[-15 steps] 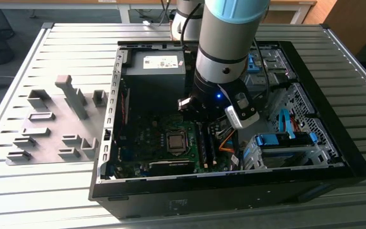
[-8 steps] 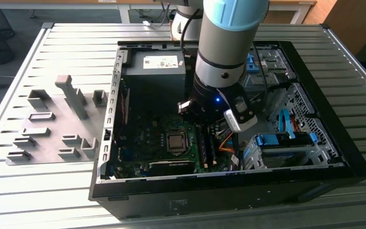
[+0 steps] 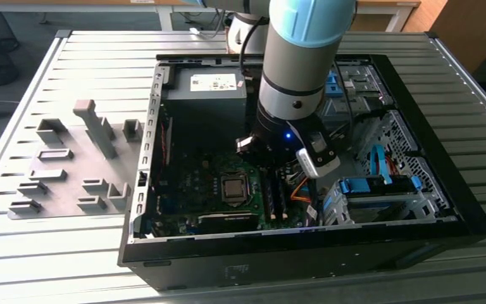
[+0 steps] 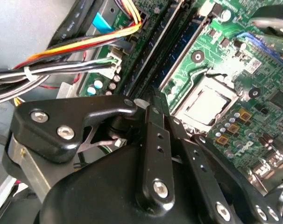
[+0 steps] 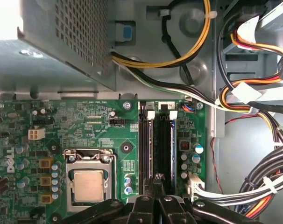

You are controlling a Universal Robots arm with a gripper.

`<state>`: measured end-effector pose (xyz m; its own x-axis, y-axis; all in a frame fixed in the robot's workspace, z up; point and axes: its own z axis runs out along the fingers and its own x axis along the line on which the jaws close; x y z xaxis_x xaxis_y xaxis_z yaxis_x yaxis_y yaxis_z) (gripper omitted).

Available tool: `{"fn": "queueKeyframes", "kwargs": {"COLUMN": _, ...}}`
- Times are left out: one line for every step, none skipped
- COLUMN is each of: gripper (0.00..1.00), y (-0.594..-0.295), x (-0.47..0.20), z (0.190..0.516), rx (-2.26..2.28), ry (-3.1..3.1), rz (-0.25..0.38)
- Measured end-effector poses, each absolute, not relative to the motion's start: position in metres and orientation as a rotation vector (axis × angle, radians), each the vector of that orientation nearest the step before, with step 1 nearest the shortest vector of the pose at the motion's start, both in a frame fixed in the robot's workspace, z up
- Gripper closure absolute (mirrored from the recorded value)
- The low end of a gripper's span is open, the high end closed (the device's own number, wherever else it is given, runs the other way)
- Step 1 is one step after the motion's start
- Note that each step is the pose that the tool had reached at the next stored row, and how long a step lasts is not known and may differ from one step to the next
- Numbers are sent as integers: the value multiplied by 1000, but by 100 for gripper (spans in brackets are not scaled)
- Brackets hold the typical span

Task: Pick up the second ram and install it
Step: 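Press down the second ram until it locks into place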

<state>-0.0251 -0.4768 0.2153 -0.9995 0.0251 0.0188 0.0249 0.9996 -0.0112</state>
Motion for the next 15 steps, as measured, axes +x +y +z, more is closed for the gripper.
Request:
{"fn": "queueKeyframes", "kwargs": {"gripper": 89, "y": -477, "x": -25, "z": 215, "rx": -39, "ry": -3122, "rz": 17}}
{"fn": "queueKeyframes", "kwargs": {"gripper": 89, "y": -477, "x": -25, "z": 215, "rx": -39, "ry": -3122, "rz": 17}}
{"fn": "queueKeyframes", "kwargs": {"gripper": 89, "y": -477, "x": -25, "z": 215, "rx": -39, "ry": -3122, "rz": 17}}
{"fn": "queueKeyframes", "kwargs": {"gripper": 89, "y": -477, "x": -25, "z": 216, "rx": -39, "ry": -3122, "rz": 16}}
{"fn": "queueKeyframes", "kwargs": {"gripper": 89, "y": -476, "x": -25, "z": 218, "rx": -39, "ry": -3123, "rz": 13}}
{"fn": "queueKeyframes", "kwargs": {"gripper": 89, "y": -476, "x": -25, "z": 221, "rx": -39, "ry": -3123, "rz": 12}}
{"fn": "queueKeyframes", "kwargs": {"gripper": 89, "y": -477, "x": -25, "z": 226, "rx": -39, "ry": -3122, "rz": 15}}
{"fn": "queueKeyframes", "kwargs": {"gripper": 89, "y": -477, "x": -25, "z": 230, "rx": -39, "ry": -3122, "rz": 16}}
{"fn": "queueKeyframes", "kwargs": {"gripper": 89, "y": -477, "x": -25, "z": 233, "rx": -39, "ry": -3122, "rz": 15}}
{"fn": "queueKeyframes", "kwargs": {"gripper": 89, "y": -477, "x": -25, "z": 235, "rx": -39, "ry": -3122, "rz": 16}}
{"fn": "queueKeyframes", "kwargs": {"gripper": 89, "y": -477, "x": -25, "z": 237, "rx": -39, "ry": -3122, "rz": 16}}
{"fn": "queueKeyframes", "kwargs": {"gripper": 89, "y": -477, "x": -25, "z": 238, "rx": -39, "ry": -3122, "rz": 16}}
{"fn": "queueKeyframes", "kwargs": {"gripper": 89, "y": -477, "x": -25, "z": 238, "rx": -39, "ry": -3122, "rz": 16}}
{"fn": "queueKeyframes", "kwargs": {"gripper": 89, "y": -477, "x": -25, "z": 238, "rx": -39, "ry": -3122, "rz": 16}}
{"fn": "queueKeyframes", "kwargs": {"gripper": 89, "y": -477, "x": -25, "z": 238, "rx": -39, "ry": -3122, "rz": 15}}
